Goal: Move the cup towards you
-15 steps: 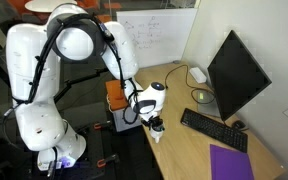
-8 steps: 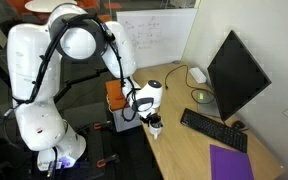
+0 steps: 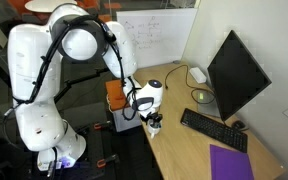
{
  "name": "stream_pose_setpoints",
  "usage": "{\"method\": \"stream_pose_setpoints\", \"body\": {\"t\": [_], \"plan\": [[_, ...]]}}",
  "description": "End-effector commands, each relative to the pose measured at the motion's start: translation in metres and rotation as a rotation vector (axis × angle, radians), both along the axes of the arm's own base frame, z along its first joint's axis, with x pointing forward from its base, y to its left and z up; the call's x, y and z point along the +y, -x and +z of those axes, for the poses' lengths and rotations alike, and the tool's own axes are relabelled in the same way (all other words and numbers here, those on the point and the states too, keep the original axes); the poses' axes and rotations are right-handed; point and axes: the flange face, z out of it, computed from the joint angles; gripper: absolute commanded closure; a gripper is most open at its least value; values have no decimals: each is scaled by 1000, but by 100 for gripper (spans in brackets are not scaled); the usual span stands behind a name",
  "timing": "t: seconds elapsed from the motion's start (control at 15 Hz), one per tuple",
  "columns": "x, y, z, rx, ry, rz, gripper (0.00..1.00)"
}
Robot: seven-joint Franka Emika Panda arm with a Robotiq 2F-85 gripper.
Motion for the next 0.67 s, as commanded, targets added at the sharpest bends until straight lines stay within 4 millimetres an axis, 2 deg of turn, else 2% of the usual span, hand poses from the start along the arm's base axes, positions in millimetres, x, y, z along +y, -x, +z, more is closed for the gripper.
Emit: {"method": "stream_pose_setpoints", "body": {"t": [0.0, 0.2, 0.6], "plan": [[4, -2, 16, -59, 10, 21, 20], [12, -1, 35, -60, 11, 46, 0], [21, 10, 78, 21, -3, 65, 0]]}}
